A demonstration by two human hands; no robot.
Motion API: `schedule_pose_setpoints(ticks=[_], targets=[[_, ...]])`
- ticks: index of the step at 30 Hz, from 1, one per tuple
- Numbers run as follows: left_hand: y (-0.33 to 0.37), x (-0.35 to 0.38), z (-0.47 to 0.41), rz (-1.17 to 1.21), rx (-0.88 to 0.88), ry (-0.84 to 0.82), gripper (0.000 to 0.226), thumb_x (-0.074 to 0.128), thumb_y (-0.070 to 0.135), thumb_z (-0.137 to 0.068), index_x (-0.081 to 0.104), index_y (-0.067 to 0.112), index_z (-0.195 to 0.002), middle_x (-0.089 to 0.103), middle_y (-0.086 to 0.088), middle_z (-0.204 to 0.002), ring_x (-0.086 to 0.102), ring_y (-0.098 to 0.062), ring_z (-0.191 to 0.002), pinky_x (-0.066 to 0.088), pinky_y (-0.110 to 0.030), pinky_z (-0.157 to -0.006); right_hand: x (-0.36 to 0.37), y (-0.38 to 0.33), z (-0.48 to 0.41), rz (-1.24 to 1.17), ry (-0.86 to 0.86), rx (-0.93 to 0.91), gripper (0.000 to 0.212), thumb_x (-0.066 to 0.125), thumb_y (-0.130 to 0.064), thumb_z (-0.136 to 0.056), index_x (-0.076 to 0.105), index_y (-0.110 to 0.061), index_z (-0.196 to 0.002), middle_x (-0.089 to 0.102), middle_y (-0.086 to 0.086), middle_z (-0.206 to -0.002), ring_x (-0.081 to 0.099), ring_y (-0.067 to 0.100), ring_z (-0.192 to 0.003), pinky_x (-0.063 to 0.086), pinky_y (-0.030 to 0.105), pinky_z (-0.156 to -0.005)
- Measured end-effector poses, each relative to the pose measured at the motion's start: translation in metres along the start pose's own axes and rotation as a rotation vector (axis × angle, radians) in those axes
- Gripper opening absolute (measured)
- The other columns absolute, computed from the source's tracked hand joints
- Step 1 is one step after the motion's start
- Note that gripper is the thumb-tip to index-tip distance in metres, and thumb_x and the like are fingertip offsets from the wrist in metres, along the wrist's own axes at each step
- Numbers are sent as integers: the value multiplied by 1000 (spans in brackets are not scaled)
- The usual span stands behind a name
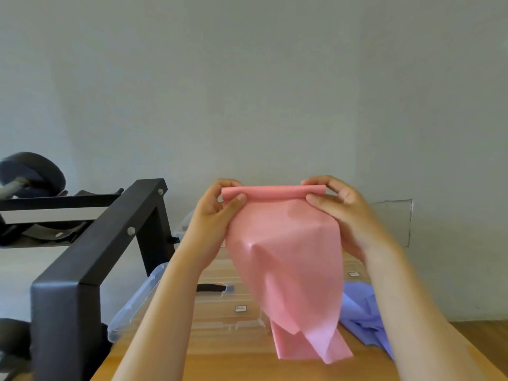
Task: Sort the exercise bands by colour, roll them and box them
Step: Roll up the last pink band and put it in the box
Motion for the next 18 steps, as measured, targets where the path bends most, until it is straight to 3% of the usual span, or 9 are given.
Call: schedule_pose_setpoints(ticks=[3,6,9,15,18], targets=[[-28,-8,2,-55,-83,44,8,59,14,-95,61,17,-103,61,-7,-79,55,-19,-69,41,-27,-54,-3,32,-3,43,53,84,26,61,3,-88,70,-21,-88,70,-2,-75,62,11,-62,49,18,-54],[-64,-14,10,-30,-187,42,10,61,12,-94,64,17,-102,67,-6,-81,60,-16,-72,45,-25,-58,-11,67,1,102,72,185,27,62,-1,-88,73,-26,-87,68,-3,-74,61,9,-61,48,18,-52],[-96,-16,19,-14,-249,38,10,60,9,-94,64,17,-98,68,1,-76,60,-9,-64,43,-17,-51,-17,96,10,142,66,253,26,61,-1,-89,72,-24,-90,67,-5,-75,61,7,-62,48,18,-53],[-147,-15,32,19,-362,-1,13,55,5,-95,61,16,-93,58,8,-65,48,-6,-51,36,-17,-46,-31,131,18,171,-1,326,24,58,4,-89,70,-15,-97,68,-4,-76,61,4,-61,44,13,-51],[-161,-14,33,-90,-352,0,8,58,16,-96,59,15,-87,57,13,-61,46,-3,-48,35,-14,-46,-38,148,22,254,6,327,15,65,-8,-89,73,-22,-88,66,7,-84,62,8,-70,45,15,-63]])
Point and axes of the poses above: each hand's wrist, its own z-axis away from the middle knuckle, its own x-axis out of the palm, y = z × x, the point moved 5 cm from there along -z, towards the middle knuckle
